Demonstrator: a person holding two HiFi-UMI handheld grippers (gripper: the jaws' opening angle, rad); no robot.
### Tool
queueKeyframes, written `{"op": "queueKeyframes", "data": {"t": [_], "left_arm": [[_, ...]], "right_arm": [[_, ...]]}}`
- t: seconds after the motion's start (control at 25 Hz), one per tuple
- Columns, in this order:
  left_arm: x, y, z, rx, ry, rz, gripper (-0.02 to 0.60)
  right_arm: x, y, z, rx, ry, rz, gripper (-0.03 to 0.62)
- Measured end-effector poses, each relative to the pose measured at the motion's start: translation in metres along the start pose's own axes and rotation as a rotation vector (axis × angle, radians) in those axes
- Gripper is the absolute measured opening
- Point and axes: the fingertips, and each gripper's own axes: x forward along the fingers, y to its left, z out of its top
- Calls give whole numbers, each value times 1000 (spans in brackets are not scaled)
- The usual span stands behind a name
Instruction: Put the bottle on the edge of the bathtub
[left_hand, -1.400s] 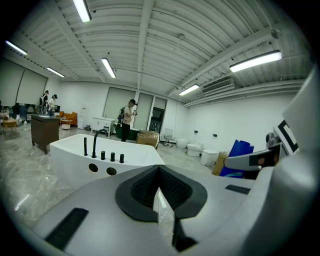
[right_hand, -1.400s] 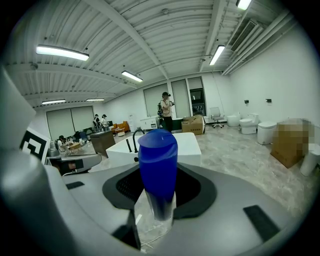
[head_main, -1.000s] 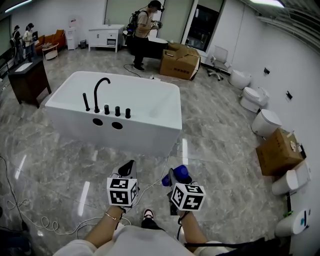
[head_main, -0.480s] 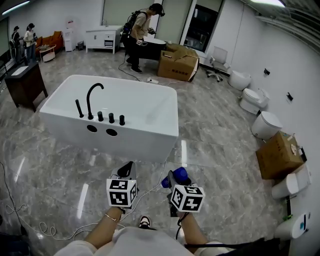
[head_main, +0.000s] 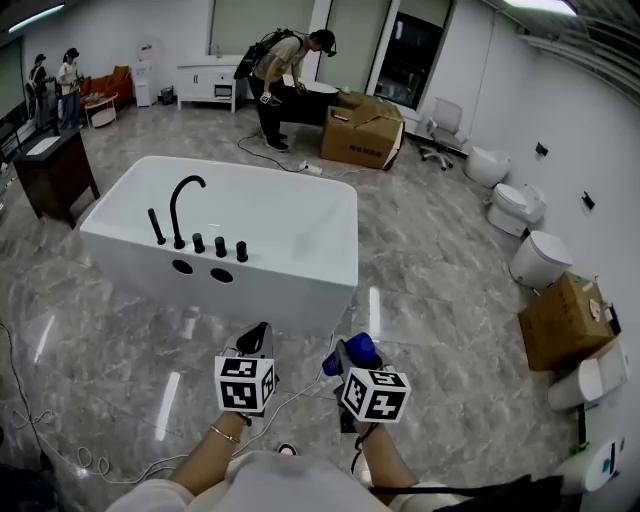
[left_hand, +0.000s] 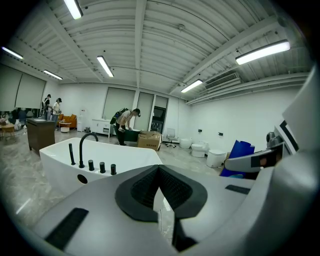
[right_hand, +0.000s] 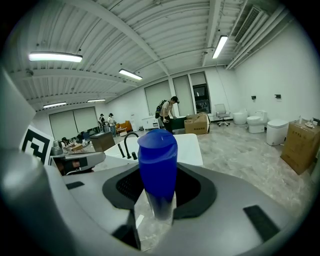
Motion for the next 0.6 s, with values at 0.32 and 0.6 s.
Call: {"op": "queueKeyframes", "data": {"t": [0.32,0.6], "left_arm": [[29,7,13,14,-2,38,11],[48,13,17,21,8,63,11]], "right_arm": [[33,-13,19,-2,-4,37,167],[57,-22,29,9,-3,63,167]]}}
